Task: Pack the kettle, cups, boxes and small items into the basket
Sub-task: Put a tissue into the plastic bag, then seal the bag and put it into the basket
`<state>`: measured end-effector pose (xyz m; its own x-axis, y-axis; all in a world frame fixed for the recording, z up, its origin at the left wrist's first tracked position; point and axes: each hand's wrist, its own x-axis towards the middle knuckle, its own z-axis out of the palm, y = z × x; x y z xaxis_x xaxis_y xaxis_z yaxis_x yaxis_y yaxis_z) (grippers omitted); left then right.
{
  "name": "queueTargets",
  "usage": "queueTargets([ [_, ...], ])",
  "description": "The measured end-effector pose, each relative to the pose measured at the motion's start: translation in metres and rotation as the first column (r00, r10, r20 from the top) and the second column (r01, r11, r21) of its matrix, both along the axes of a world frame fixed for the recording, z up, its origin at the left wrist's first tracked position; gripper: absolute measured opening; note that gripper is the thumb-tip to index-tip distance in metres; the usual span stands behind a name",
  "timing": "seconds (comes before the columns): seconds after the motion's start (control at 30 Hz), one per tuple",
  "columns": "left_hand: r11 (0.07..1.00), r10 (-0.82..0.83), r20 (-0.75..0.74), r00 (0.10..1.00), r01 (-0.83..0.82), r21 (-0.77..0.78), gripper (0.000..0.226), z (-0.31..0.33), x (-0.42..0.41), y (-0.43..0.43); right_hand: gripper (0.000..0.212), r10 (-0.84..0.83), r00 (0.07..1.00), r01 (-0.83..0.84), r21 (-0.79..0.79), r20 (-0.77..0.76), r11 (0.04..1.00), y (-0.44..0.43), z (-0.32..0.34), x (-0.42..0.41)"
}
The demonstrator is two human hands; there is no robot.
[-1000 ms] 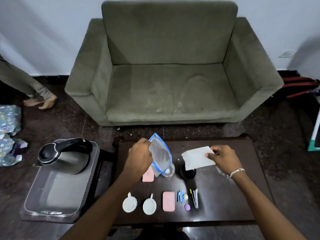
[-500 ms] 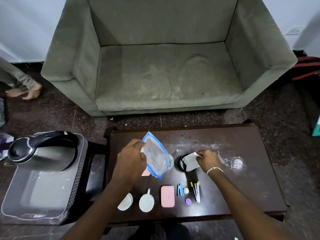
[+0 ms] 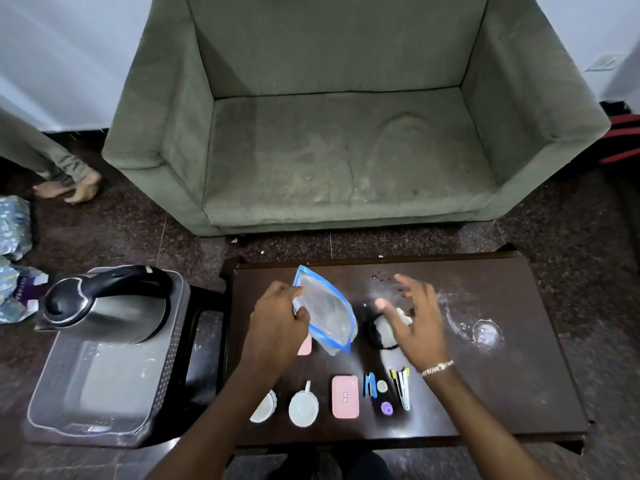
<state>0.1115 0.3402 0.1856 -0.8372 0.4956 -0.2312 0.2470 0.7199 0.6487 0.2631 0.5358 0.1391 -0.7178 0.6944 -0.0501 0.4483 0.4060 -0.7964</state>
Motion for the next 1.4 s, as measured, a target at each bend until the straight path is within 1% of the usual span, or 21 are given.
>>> queueTargets([
  [0.07, 0.997, 0.056, 0.039, 0.998, -0.058, 0.042, 0.035, 0.005, -0.001, 0.003, 0.054, 0.195, 0.971, -0.180, 0.111, -0.137, 0.977, -0.024, 0.024, -0.002],
  [0.1, 0.995, 0.071, 0.060, 0.996, -0.075, 0.065, 0.034, 0.007, -0.002, 0.005, 0.058, 0.289, 0.953, -0.267, 0.195, -0.095, 0.944, -0.036, 0.030, -0.003],
  [0.17, 0.988, 0.094, 0.100, 0.991, -0.105, 0.111, 0.034, 0.014, -0.002, 0.007, 0.060, 0.367, 0.914, -0.404, 0.340, 0.170, 0.849, -0.056, 0.038, -0.010],
  [0.23, 0.977, 0.114, 0.126, 0.986, -0.133, 0.164, 0.032, 0.024, -0.004, 0.006, 0.045, 0.341, 0.856, -0.472, 0.320, 0.387, 0.821, -0.061, 0.049, -0.018],
  [0.27, 0.970, 0.116, 0.129, 0.985, -0.140, 0.199, 0.030, 0.029, -0.005, 0.004, 0.032, 0.342, 0.856, -0.461, 0.272, 0.388, 0.845, -0.059, 0.055, -0.022],
  [0.33, 0.946, 0.115, 0.094, 0.989, -0.138, 0.294, 0.031, 0.044, -0.009, -0.004, 0.010, 0.368, 0.896, -0.411, 0.154, 0.248, 0.899, -0.047, 0.072, -0.028],
  [0.4, 0.911, 0.128, 0.117, 0.985, -0.163, 0.378, 0.059, 0.055, -0.017, -0.016, 0.025, 0.397, 0.912, -0.404, 0.048, 0.105, 0.914, -0.031, 0.091, -0.035],
  [0.47, 0.891, 0.078, 0.250, 0.965, -0.180, 0.416, 0.098, 0.058, -0.027, -0.029, 0.042, 0.449, 0.893, -0.449, -0.017, 0.010, 0.893, -0.018, 0.114, -0.040],
  [0.53, 0.898, -0.046, 0.358, 0.933, -0.119, 0.425, 0.113, 0.062, -0.037, -0.039, 0.047, 0.483, 0.874, -0.485, -0.097, -0.044, 0.869, -0.008, 0.133, -0.044],
  [0.6, 0.883, -0.170, 0.461, 0.871, -0.073, 0.464, 0.106, 0.066, -0.044, -0.041, 0.045, 0.503, 0.859, -0.507, -0.274, -0.091, 0.817, 0.002, 0.148, -0.047],
  [0.67, 0.853, -0.252, 0.502, 0.827, -0.056, 0.519, 0.083, 0.072, -0.045, -0.037, 0.041, 0.500, 0.856, -0.507, -0.403, -0.132, 0.762, 0.010, 0.162, -0.049],
  [0.77, 0.833, -0.258, 0.461, 0.849, -0.047, 0.552, 0.055, 0.080, -0.046, -0.031, 0.026, 0.461, 0.872, -0.484, -0.421, -0.163, 0.767, 0.030, 0.182, -0.047],
  [0.87, 0.822, -0.236, 0.410, 0.881, -0.044, 0.568, 0.043, 0.087, -0.049, -0.027, 0.021, 0.358, 0.915, -0.403, -0.394, -0.186, 0.826, 0.053, 0.199, -0.046],
  [0.97, 0.810, -0.271, 0.377, 0.886, -0.001, 0.586, 0.036, 0.098, -0.048, -0.016, 0.020, 0.244, 0.951, -0.287, -0.243, -0.192, 0.926, 0.062, 0.208, -0.052],
  [1.03, 0.802, -0.300, 0.367, 0.881, 0.025, 0.597, 0.033, 0.104, -0.046, -0.008, 0.030, 0.219, 0.964, -0.213, 0.057, -0.151, 0.975, 0.059, 0.218, -0.058],
  [1.13, 0.807, -0.327, 0.335, 0.884, 0.077, 0.586, 0.027, 0.109, -0.043, -0.001, 0.054, 0.231, 0.965, -0.192, 0.271, -0.122, 0.943, 0.046, 0.244, -0.076],
  [1.2, 0.814, -0.337, 0.310, 0.889, 0.110, 0.570, 0.028, 0.111, -0.041, 0.001, 0.072, 0.290, 0.955, -0.296, 0.297, 0.067, 0.908, 0.034, 0.256, -0.097],
  [1.27, 0.810, -0.352, 0.296, 0.888, 0.130, 0.572, 0.032, 0.113, -0.036, 0.002, 0.082, 0.414, 0.862, -0.477, 0.192, 0.291, 0.858, 0.026, 0.258, -0.119],
  [1.3, 0.807, -0.355, 0.292, 0.888, 0.133, 0.575, 0.034, 0.114, -0.034, 0.002, 0.077, 0.485, 0.801, -0.547, 0.098, 0.352, 0.832, 0.025, 0.258, -0.128],
  [1.37, 0.812, -0.342, 0.296, 0.892, 0.123, 0.570, 0.033, 0.115, -0.032, 0.001, 0.044, 0.598, 0.740, -0.612, -0.059, 0.307, 0.789, 0.027, 0.256, -0.140],
  [1.4, 0.818, -0.337, 0.307, 0.890, 0.115, 0.564, 0.031, 0.115, -0.032, -0.001, 0.030, 0.608, 0.764, -0.603, -0.097, 0.218, 0.792, 0.029, 0.255, -0.144],
])
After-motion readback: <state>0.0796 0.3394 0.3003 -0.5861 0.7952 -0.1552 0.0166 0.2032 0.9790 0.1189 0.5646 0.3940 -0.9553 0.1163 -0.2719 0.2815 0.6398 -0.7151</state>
